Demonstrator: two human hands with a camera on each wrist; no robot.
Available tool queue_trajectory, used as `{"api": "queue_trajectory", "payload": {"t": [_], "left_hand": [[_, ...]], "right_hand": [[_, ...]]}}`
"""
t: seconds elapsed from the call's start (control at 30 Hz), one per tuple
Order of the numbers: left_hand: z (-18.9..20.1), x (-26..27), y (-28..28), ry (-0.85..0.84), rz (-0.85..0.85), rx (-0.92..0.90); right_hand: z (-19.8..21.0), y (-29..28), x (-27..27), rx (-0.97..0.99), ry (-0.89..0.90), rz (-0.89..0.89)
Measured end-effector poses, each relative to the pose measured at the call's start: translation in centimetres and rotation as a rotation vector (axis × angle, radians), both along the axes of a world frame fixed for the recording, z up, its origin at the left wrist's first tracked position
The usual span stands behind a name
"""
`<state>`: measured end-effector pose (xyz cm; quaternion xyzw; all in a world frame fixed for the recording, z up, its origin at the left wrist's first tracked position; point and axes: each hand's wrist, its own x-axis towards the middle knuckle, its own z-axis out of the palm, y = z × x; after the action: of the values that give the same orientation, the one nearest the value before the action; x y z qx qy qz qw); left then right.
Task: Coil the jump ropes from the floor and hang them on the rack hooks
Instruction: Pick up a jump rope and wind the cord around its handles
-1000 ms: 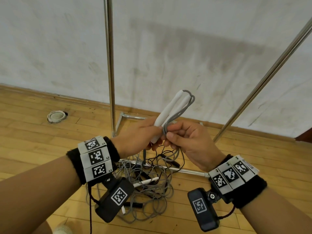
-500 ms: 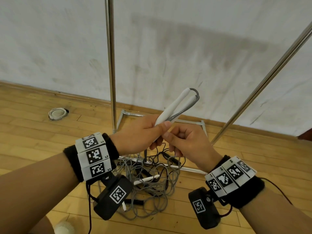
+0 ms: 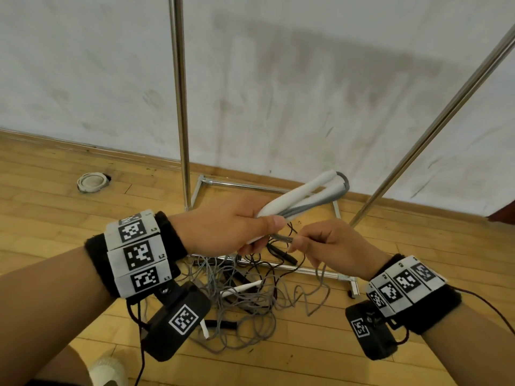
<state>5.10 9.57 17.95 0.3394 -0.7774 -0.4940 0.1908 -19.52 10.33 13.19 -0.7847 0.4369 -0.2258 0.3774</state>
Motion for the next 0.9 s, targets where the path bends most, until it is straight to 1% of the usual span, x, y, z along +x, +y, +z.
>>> {"api": "queue_trajectory", "payload": {"t": [0.07, 0.17, 0.2, 0.27, 0.3, 0.4, 0.5, 0.63, 0.77, 0.83, 0.9], "left_hand": [[0.2, 0.1, 0.4, -0.038, -0.083, 0.021], [-0.1, 0.0, 1.0, -0.191, -0.197, 0.008], [-0.3, -0.2, 1.2, -0.264, -0.226, -0.023], [-0.7, -0.7, 1.4, -0.415, -0.282, -0.101], [-0.9, -1.0, 1.6, -0.479, -0.306, -0.138], [-1.7, -1.7, 2.1, -0.646, -0.36, -0.236], [-2.8, -2.2, 2.4, -0.763, -0.357, -0.264], [-3.8, -2.4, 1.5, -0.82, -0.253, -0.257], [-4.1, -2.1, 0.3, -0.762, -0.133, -0.228], [-4.2, -1.9, -0.2, -0.733, -0.057, -0.233], [-4.3, -1.6, -0.7, -0.708, 0.006, -0.247]], "right_hand": [[-0.2, 0.2, -0.7, 0.066, 0.042, 0.043], [0.3, 0.5, -1.4, 0.148, 0.021, 0.012], [0.4, 0.3, -1.5, 0.137, 0.049, 0.04], [0.8, -0.2, -1.2, 0.077, 0.226, 0.136], [1.0, -0.3, -1.1, 0.083, 0.289, 0.141], [1.1, -0.8, -0.4, 0.095, 0.339, 0.117], [1.2, -0.7, 1.0, 0.06, 0.406, 0.147], [1.8, -1.0, 2.9, -0.017, 0.468, 0.079], [2.2, -0.6, 4.8, -0.171, 0.509, -0.005], [2.3, -0.6, 5.3, -0.212, 0.459, -0.056], [2.3, -0.7, 5.3, -0.184, 0.37, -0.112]]}}
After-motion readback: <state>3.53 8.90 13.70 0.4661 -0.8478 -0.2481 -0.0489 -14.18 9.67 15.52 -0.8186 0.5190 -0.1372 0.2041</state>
